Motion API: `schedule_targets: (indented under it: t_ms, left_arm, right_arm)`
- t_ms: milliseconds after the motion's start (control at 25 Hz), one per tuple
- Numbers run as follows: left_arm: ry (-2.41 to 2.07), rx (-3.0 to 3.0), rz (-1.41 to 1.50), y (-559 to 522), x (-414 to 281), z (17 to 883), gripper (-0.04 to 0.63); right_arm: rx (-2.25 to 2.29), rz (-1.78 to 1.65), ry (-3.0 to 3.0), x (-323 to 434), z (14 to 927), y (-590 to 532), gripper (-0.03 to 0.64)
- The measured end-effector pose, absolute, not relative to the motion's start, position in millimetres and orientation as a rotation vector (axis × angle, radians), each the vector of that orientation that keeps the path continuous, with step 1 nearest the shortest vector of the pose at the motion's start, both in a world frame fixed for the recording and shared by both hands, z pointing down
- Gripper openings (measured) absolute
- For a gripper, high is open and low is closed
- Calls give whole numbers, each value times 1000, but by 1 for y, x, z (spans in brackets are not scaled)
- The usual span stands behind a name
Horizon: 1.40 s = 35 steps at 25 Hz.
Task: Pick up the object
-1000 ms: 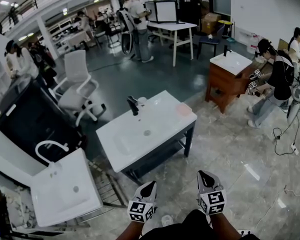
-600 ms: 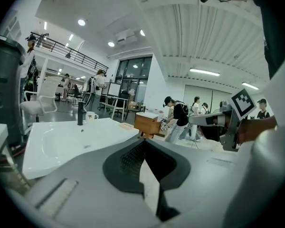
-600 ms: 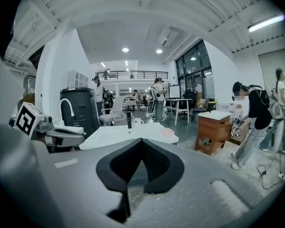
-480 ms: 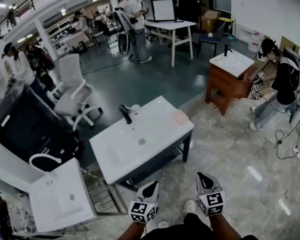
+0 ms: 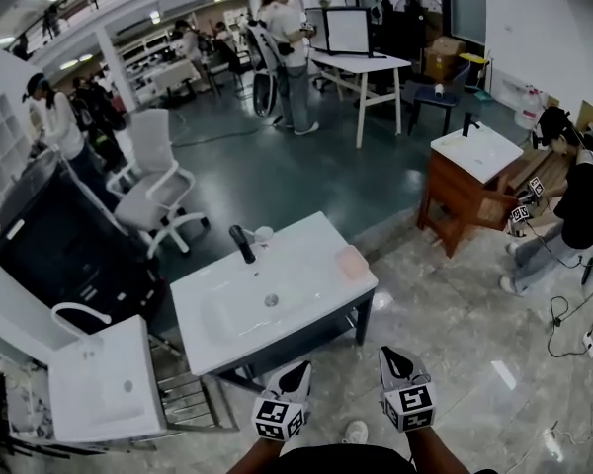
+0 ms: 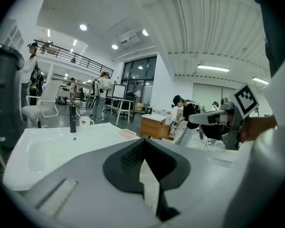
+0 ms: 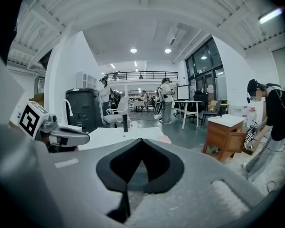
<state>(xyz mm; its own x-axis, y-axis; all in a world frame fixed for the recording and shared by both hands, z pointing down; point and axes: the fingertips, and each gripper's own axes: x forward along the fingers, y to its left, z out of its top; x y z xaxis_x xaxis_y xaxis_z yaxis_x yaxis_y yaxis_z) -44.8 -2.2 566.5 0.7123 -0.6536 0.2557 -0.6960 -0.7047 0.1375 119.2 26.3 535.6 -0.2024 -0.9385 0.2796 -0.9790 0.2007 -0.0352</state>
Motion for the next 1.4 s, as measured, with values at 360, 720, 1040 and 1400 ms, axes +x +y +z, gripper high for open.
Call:
schedule_targets:
  t_ms: [360,720,1040,1400]
  left_arm:
    - [-1154,2683,278,-16,-21,558,18]
    - [-1184,2643,290,-53,-11,570,18]
    - [-1194,2624,246,-101,-41,564,18]
    - [-1160,2692,231,-166,-78,552,18]
  right_arm:
    - [1792,375,-2340,146,539,3,3]
    - [1772,402,-2384,154,535,-41,3]
    - [1741,276,-2344,121,518,-87,3]
    - [1781,238,-2317,84,506,-143,3]
